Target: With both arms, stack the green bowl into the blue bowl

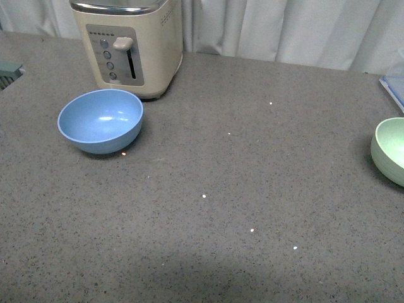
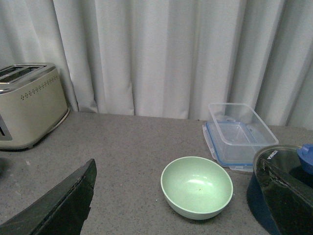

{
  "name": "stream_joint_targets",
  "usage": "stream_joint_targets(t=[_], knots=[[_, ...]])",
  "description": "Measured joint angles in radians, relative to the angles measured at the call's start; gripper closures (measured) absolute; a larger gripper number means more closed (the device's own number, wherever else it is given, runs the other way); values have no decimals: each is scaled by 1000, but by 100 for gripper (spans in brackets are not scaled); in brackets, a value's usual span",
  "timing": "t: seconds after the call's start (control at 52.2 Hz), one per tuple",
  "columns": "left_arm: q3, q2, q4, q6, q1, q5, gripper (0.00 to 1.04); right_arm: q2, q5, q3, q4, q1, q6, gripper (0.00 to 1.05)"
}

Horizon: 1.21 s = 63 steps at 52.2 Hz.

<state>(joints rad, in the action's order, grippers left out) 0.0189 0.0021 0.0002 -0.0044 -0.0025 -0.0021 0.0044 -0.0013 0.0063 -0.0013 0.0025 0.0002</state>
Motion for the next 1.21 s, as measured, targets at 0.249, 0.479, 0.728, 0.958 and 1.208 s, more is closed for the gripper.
stream_joint_targets(t=[0.249, 0.479, 0.728, 0.958, 1.208], knots=[[0, 0, 0, 0, 0, 0, 6, 0, 0, 0, 0, 0, 0, 9], [0, 0, 0, 0, 0, 0, 6, 0, 0, 0, 0, 0, 0, 9], [0, 0, 0, 0, 0, 0, 6, 0, 0, 0, 0, 0, 0, 9], [0, 0, 0, 0, 0, 0, 6, 0, 0, 0, 0, 0, 0, 9], [0, 0, 0, 0, 0, 0, 6, 0, 0, 0, 0, 0, 0, 9]])
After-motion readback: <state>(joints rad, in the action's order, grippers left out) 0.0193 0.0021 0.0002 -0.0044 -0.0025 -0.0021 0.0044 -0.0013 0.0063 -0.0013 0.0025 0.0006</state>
